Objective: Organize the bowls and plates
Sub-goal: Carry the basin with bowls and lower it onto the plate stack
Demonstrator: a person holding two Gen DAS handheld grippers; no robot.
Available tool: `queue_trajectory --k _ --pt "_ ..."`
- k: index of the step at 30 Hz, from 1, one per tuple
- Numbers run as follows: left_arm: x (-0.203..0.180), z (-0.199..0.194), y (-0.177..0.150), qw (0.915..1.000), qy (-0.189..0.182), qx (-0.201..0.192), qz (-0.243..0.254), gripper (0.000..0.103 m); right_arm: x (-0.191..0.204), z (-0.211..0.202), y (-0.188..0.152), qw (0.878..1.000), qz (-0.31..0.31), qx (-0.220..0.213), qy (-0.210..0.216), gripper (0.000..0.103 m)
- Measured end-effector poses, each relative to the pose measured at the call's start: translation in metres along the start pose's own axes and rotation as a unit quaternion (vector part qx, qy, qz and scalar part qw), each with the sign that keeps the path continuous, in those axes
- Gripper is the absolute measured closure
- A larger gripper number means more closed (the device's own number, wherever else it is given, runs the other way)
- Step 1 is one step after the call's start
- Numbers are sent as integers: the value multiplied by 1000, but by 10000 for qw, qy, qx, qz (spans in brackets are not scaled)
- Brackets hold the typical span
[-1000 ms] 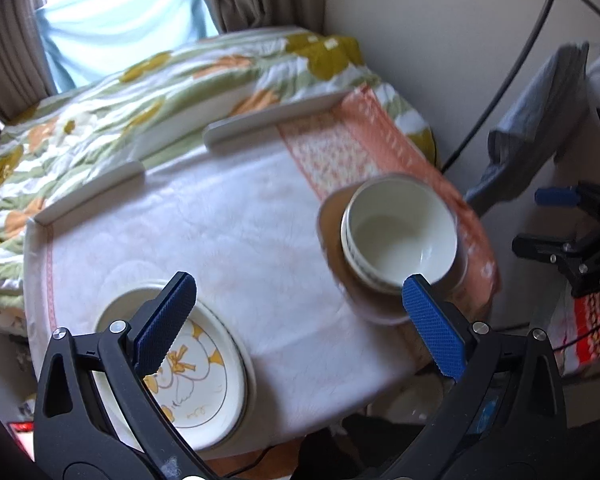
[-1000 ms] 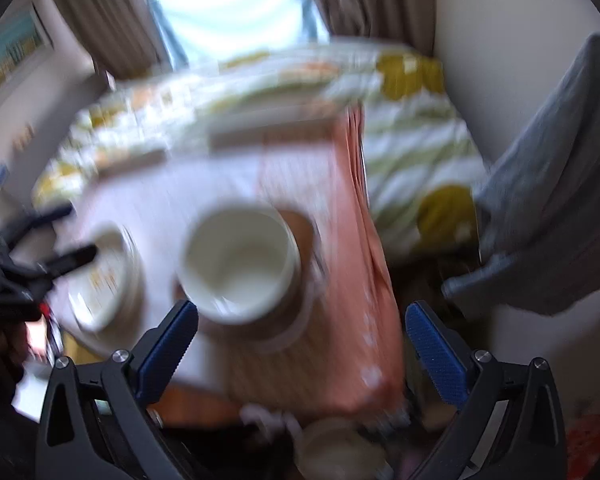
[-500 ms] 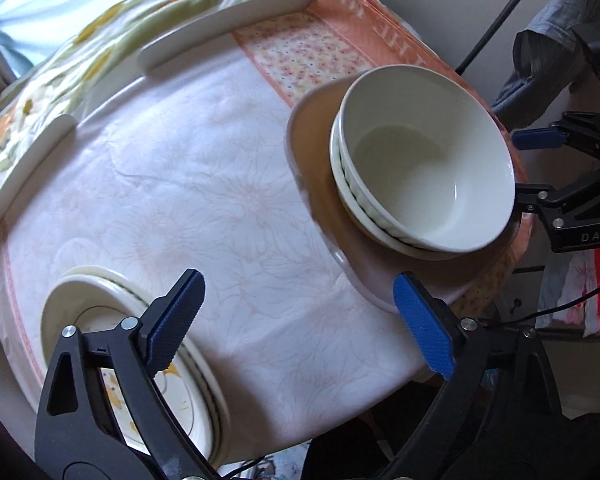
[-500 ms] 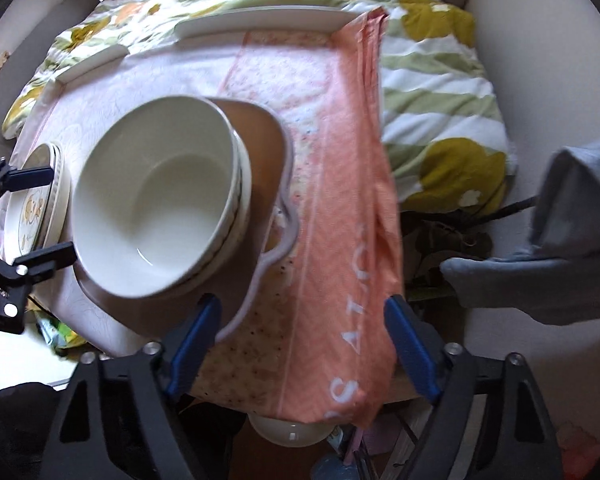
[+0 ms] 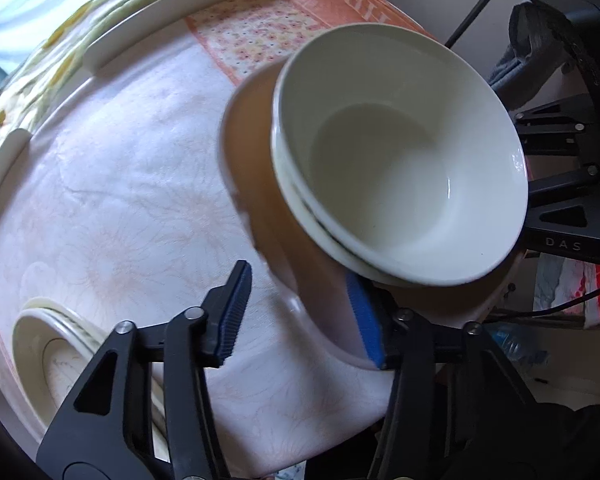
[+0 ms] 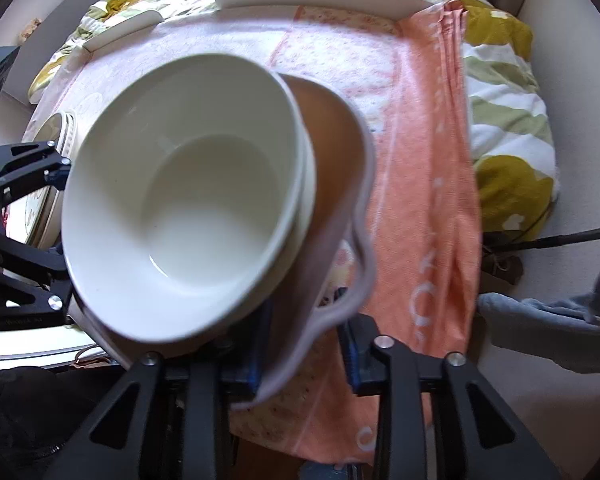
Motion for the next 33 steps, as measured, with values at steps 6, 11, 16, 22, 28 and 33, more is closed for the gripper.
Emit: queue_trajectory --k 6,11,16,22,28,33 --pt "-5 4 1 9996 -196 -159 -148 86 5 1 -1 9995 88 -236 183 90" --pt "-3 -2 -2 9995 -95 -250 -192 87 9 -2 0 9994 -79 -314 141 90" --pt "6 -15 -1 9988 -1 -378 -323 87 7 -4 12 9989 -246 -348 182 90" --pt "20 -47 -1 9970 188 -549 -508 87 24 -19 32 9973 -548 -412 273 90" --pt "52 -88 -10 9938 398 -760 -706 87 63 -36 56 9942 -851 -490 439 90" --pt "89 -115 -27 9905 567 -894 -879 87 107 -41 76 9915 -1020 -606 535 90"
Point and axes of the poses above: each gripper's, at about its wrist camera, not at the fingertips, and z roughly the way its jaws point, x to its left, y to its top, the point moved 9 cm from there along z, roughly the way its jaws point, and after that the axes turned 11 degrees about -x, right-handed, at the moved point
